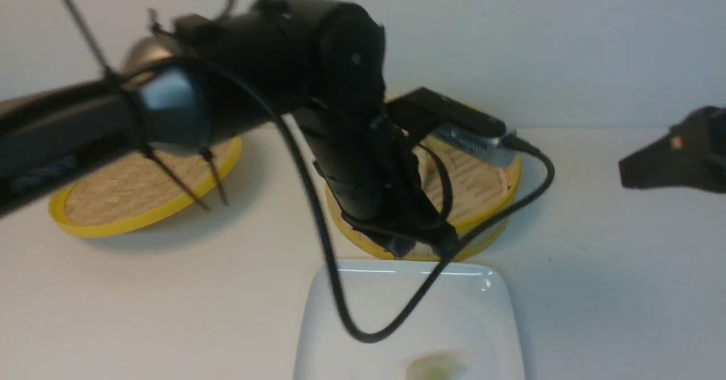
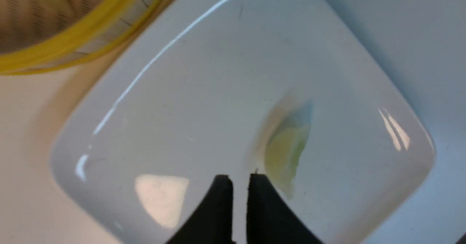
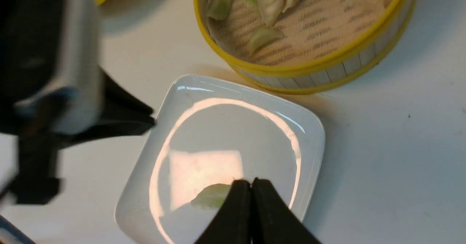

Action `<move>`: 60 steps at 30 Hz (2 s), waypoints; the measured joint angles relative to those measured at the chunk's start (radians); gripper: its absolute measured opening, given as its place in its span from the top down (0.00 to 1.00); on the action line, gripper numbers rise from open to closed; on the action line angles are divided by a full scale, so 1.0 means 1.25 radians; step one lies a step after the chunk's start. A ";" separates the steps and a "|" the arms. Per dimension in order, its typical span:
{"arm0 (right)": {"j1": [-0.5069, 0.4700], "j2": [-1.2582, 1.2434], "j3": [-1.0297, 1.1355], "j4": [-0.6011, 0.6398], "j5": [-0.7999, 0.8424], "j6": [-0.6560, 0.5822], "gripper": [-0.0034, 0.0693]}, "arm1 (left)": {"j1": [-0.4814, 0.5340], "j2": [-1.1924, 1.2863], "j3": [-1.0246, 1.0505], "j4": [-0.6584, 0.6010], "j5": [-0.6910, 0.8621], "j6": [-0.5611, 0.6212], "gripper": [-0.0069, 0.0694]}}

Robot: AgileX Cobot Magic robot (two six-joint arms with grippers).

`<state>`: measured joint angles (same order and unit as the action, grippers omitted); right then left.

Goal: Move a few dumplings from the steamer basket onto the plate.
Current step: Use the left arm to put the dumpling into the plate, then use the right arm to grab a dumpling from inside the steamer, then use the right arm to put the dumpling into the plate

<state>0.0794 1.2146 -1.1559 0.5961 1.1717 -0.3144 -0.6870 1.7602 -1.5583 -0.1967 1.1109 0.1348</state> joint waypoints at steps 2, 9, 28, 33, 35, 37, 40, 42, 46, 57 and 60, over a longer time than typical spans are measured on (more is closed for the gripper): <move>0.047 0.081 -0.059 -0.045 -0.009 0.007 0.97 | 0.021 -0.093 0.051 0.004 -0.015 -0.008 0.91; 0.152 0.340 -0.230 -0.183 -0.114 0.018 0.93 | 0.078 -0.346 0.290 0.007 -0.111 -0.055 0.92; 0.189 0.857 -0.589 -0.261 -0.224 -0.053 0.40 | 0.081 -0.613 0.440 0.006 -0.077 -0.085 0.92; 0.190 0.896 -0.609 -0.245 -0.270 -0.059 0.39 | 0.081 -0.613 0.440 0.010 -0.046 -0.085 0.92; 0.190 0.902 -0.609 -0.242 -0.287 -0.060 0.40 | 0.081 -0.613 0.440 0.013 -0.039 -0.085 0.92; 0.191 0.907 -0.612 -0.240 -0.308 -0.061 0.46 | 0.081 -0.613 0.440 0.023 -0.032 -0.084 0.92; 0.193 0.909 -0.613 -0.237 -0.307 -0.061 0.70 | 0.081 -0.613 0.440 0.037 -0.028 -0.084 0.92; 0.193 0.909 -0.614 -0.236 -0.304 -0.061 0.77 | 0.081 -0.613 0.440 0.038 -0.027 -0.084 0.92; 0.193 0.867 -0.614 -0.262 -0.231 -0.027 0.78 | 0.081 -0.613 0.440 0.039 -0.020 -0.084 0.92; 0.193 0.582 -0.614 -0.302 0.048 0.067 0.78 | 0.081 -0.613 0.440 0.040 -0.075 -0.084 0.92; 0.195 0.497 -0.581 -0.284 0.052 0.084 0.78 | 0.081 -0.613 0.440 0.040 -0.094 -0.084 0.92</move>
<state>0.3227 1.8352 -1.8824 0.2411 1.2365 -0.2095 -0.5853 0.9936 -1.0086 -0.1469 0.9933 0.0294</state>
